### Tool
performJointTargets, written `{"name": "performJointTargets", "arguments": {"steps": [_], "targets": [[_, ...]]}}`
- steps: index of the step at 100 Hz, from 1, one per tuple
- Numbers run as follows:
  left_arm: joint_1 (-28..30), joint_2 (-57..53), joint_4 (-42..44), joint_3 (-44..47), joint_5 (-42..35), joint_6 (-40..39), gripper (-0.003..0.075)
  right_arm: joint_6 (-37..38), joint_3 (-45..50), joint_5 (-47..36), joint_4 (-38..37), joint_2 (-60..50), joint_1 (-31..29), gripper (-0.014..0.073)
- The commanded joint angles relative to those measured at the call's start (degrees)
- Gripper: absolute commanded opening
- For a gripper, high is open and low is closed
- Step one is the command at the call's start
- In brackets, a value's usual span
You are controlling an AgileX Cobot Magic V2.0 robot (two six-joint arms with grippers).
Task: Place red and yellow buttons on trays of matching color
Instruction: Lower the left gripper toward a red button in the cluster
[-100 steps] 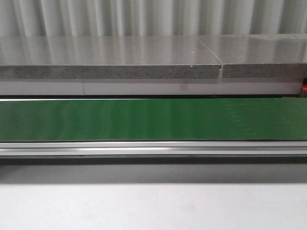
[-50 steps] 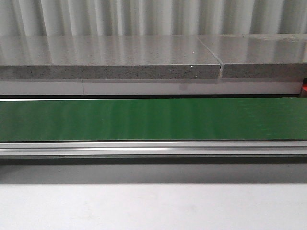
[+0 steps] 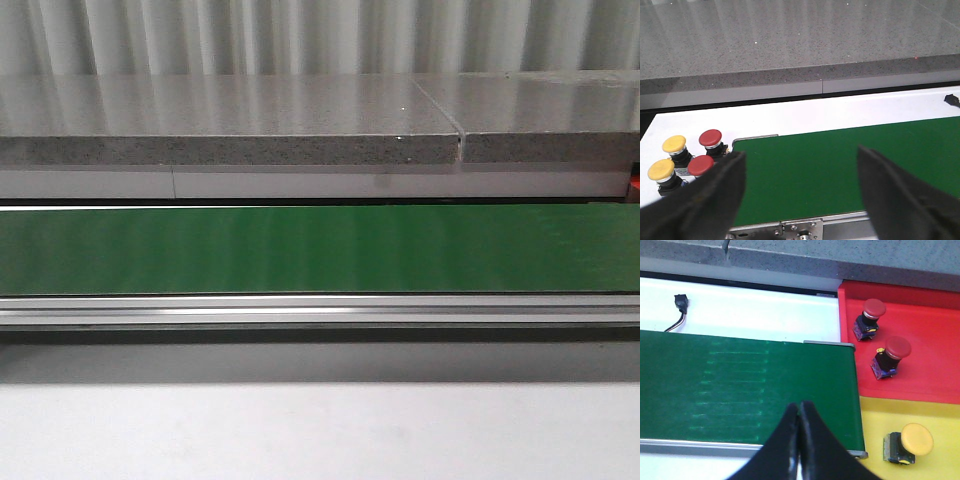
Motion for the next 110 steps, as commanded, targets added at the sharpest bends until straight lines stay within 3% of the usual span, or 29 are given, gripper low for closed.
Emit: {"name": "performJointTargets", "arguments": {"steps": [1,25,42,54,86,110], "targets": [[-0.42,0.45,0.0,-1.59,-4.33,0.08,0.0715,-0.34,-1.43,-3.32,-0.16,-0.36,0.14,-0.0069],[-0.42,1.4,0.77,-1.97,-6.17,-1.46,0.0642,-0.34,-1.43,-3.32,-0.16,-0.36,0.14,-0.0069],[2.37,8.25,11.5,-5.18,-5.95,-19.07,0.0642,-0.34,-1.43,-3.32,-0.16,-0.36,0.14,-0.0069],[6.76,15.6,13.97,-8.93,-5.71,-24.32,0.0642,-0.34,-1.43,-3.26,-0.16,-0.36,0.14,-0.0069],[18.88,33.89,8.78,-17.71,-0.97,-24.57,0.0642,-0.34,-1.43,-3.21,-0.16,-0.36,0.14,-0.0069],[20.62,46.58,7.19,-22.89,-0.25,-24.57,0.0642,-0.34,-1.43,-3.21,-0.16,-0.36,0.14,-0.0069]]}}
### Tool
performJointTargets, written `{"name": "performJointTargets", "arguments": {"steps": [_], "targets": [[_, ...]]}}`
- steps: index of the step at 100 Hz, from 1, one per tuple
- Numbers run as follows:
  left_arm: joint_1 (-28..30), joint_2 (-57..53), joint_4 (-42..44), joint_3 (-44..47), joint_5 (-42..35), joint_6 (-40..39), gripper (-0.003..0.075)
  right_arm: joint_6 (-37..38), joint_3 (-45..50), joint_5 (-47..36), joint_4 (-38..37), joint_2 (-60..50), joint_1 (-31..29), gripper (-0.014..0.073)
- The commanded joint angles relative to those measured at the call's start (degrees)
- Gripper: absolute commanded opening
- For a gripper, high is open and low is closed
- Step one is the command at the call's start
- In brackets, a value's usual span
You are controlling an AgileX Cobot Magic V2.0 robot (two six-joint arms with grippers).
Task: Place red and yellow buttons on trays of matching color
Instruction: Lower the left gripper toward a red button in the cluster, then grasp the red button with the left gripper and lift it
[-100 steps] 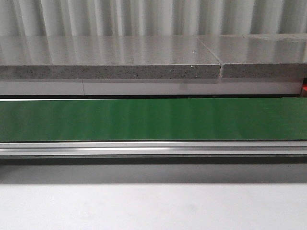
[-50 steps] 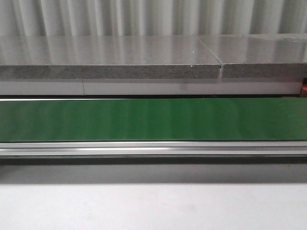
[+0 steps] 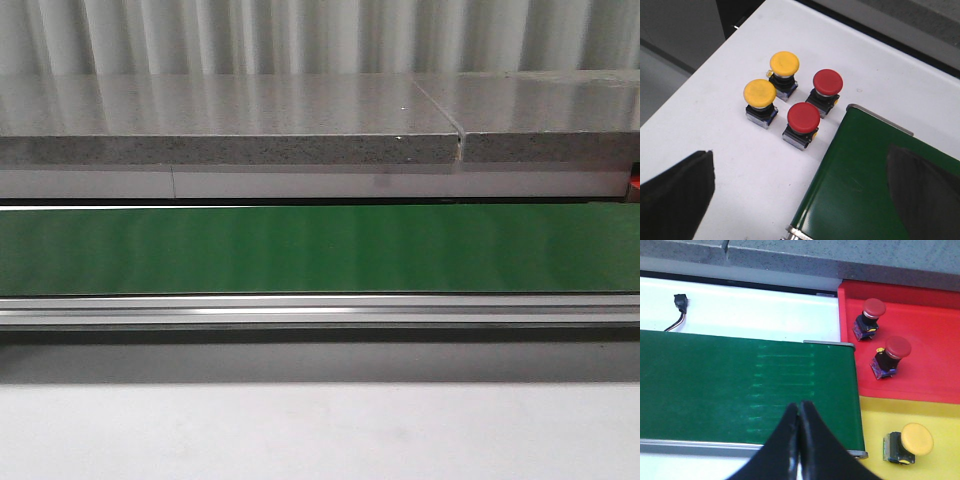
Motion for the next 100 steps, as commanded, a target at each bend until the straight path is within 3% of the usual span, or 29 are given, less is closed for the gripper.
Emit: {"name": "performJointTargets", "arguments": {"steps": [1,47,100], "targets": [[0.21,3.46,-1.41,-3.62,-2.59,-0.7,0.0642,-0.34,-1.43,-3.3,-0.16,-0.36,0.14,-0.0069],[1.33,21.66,-1.8,-11.99,-2.32,-0.7,0.0642,-0.34,-1.43,-3.3,-0.16,-0.36,0.14,-0.0069],[1.47,30.85,-3.73,-14.55,-5.55,-0.7,0.0642,-0.34,-1.43,-3.3,-0.16,-0.36,0.14,-0.0069]]}}
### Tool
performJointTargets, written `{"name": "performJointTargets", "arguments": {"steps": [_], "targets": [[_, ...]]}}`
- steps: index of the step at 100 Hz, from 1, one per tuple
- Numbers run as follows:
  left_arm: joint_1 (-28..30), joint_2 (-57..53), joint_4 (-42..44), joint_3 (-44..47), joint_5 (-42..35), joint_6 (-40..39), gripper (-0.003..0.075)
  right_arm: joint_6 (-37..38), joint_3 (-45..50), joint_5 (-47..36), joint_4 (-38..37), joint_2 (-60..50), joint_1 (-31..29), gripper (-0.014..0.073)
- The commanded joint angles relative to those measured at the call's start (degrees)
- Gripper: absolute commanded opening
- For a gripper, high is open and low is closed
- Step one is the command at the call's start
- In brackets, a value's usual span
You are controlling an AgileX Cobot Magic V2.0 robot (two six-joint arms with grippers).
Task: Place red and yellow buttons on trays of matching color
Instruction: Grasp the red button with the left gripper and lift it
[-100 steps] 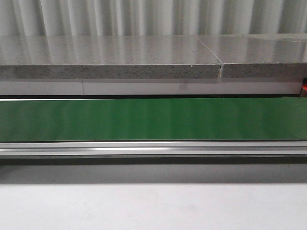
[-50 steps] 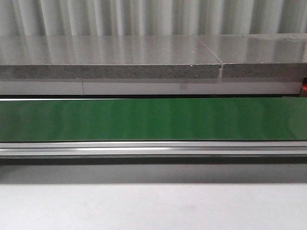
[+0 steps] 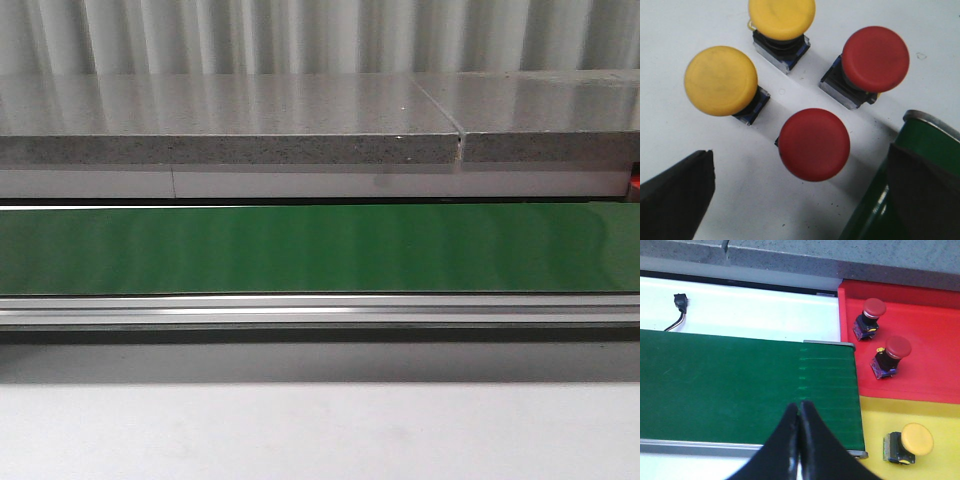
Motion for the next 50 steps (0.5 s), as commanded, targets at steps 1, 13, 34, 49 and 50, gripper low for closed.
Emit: {"name": "performJointTargets", "arguments": {"steps": [1,13,34,49,50], "targets": [[0.07,-1.02,-0.76,-2.66,-2.99,-0.7,0.0642,-0.34,-1.43,-3.33,-0.16,-0.36,0.14,-0.0069],[0.07,0.33,-0.91,-4.02,-3.23,-0.7,0.0642,-0.34,-1.43,-3.27,-0.16,-0.36,0.14,-0.0069],[0.07,2.28,-1.05,-5.79,-3.33,-0.7,0.0642,-0.34,-1.43,-3.2,-0.16,-0.36,0.14,-0.0069],[0.07,3.52,-1.16,-6.07,-3.25,-0.7,0.0642,-0.34,-1.43,-3.2,-0.16,-0.36,0.14,-0.0069],[0.07,3.62,-1.16,-6.07,-3.25,-0.7,0.0642,-0.34,-1.43,-3.2,-0.16,-0.36,0.14,-0.0069]]}}
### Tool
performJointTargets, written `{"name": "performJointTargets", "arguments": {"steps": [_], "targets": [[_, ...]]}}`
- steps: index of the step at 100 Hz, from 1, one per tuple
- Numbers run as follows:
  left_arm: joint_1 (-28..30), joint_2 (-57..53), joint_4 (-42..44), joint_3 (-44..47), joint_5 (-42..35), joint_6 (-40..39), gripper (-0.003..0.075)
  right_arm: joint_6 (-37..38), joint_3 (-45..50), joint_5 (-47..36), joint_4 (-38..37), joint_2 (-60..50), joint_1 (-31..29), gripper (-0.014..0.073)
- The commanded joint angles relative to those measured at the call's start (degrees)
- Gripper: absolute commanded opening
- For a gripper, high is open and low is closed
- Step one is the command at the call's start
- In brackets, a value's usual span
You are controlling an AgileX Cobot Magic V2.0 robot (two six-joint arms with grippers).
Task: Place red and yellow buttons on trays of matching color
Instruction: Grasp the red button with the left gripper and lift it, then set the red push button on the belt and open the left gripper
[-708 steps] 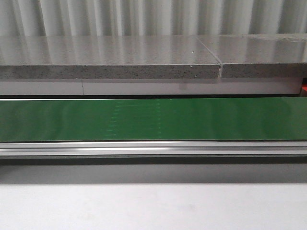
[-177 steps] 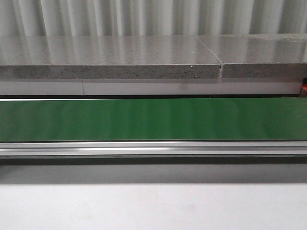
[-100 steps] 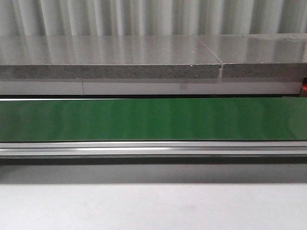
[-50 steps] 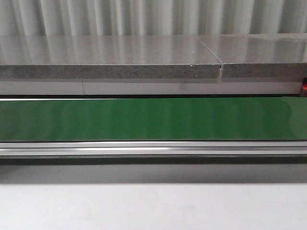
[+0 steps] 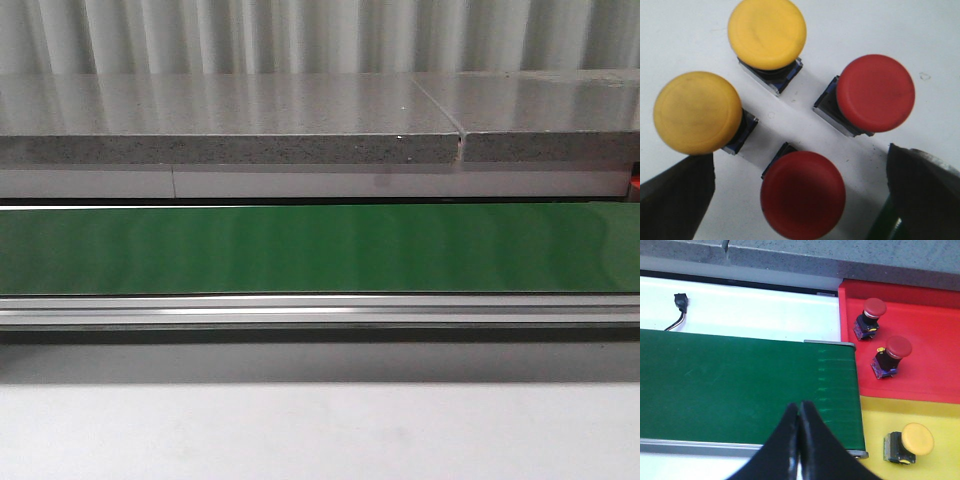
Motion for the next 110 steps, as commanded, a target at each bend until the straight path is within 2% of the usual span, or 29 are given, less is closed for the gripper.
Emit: {"name": "performJointTargets", "arguments": {"steps": [1,22,32,44,63,67,95,110], "targets": [[0.07,-2.05,-0.35,-1.71,-2.27,-0.6,0.0642,-0.34,-1.43,-3.3,-0.16,-0.36,0.14,-0.0069],[0.07,-2.05,-0.35,-1.71,-1.86,-0.6,0.0633,-0.34,-1.43,-3.3,-0.16,-0.36,0.14,-0.0069],[0.07,-2.05,-0.35,-1.71,-1.15,-0.6,0.0577,-0.34,-1.43,-3.3,-0.16,-0.36,0.14,-0.0069],[0.07,-2.05,-0.35,-1.71,-0.06,-0.6,0.0411,-0.34,-1.43,-3.3,-0.16,-0.36,0.14,-0.0069],[-0.05,-2.57,-0.65,-1.79,1.43,-0.32,0.0034,-0.34,-1.43,-3.3,-0.16,-0.36,0.14,-0.0069],[-0.05,-3.04,-0.65,-1.79,1.56,-0.13,-0.0022,-0.34,-1.43,-3.3,-0.16,-0.36,0.14,-0.0069],[-0.05,-11.39,-0.78,-1.79,2.28,2.52,-0.0019,-0.34,-1.43,-3.3,-0.16,-0.36,0.14,-0.0069],[-0.05,-17.86,-3.26,-1.79,3.68,9.58,-0.002,-0.34,-1.43,-3.3,-0.16,-0.36,0.14,-0.0069]]}}
